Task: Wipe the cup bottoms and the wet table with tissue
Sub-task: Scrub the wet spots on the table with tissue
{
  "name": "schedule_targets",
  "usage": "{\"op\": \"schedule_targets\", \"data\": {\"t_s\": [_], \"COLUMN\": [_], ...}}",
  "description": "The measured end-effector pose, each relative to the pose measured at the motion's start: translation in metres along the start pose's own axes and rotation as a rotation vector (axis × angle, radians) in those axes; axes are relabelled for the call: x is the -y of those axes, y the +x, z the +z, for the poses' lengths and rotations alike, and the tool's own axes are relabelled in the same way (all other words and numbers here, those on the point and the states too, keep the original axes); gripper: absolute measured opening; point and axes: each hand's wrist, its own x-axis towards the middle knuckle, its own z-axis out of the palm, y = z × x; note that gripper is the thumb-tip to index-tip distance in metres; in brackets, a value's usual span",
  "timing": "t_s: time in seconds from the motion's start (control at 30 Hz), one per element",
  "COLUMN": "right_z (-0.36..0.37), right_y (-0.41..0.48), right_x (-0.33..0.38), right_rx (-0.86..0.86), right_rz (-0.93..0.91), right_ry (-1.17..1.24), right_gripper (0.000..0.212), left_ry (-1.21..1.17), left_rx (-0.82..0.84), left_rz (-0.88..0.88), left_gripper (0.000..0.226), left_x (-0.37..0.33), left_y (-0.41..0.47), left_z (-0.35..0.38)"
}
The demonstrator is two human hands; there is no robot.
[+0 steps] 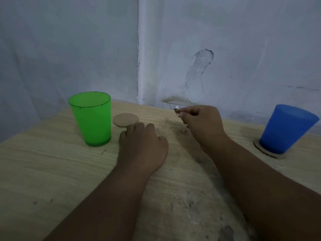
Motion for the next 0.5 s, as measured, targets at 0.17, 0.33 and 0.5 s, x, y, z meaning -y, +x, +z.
{"op": "schedule_targets", "data": {"t_s": [0.17, 0.33, 0.5], "right_z": [0.001, 0.008, 0.006], "right_y": [0.002, 0.000, -0.002], "right_x": [-0.014, -0.014, -0.016], "right_rx": [0.030, 0.078, 0.032], "right_rz": [0.019, -0.089, -0.095], "right_ry": [-0.025, -0.137, -0.099], "right_gripper": [0.013, 0.016, 0.016], "left_ry": [0.082, 0.097, 0.040], "left_rx": [0.151, 0.157, 0.031], "left_rz": [0.189, 0.204, 0.206], "left_gripper": [0.053, 0.050, 0.050], "left_x": [-0.003, -0.003, -0.007], "left_y": [-0.001, -0.001, -0.002], "left_z": [0.002, 0.003, 0.000]}}
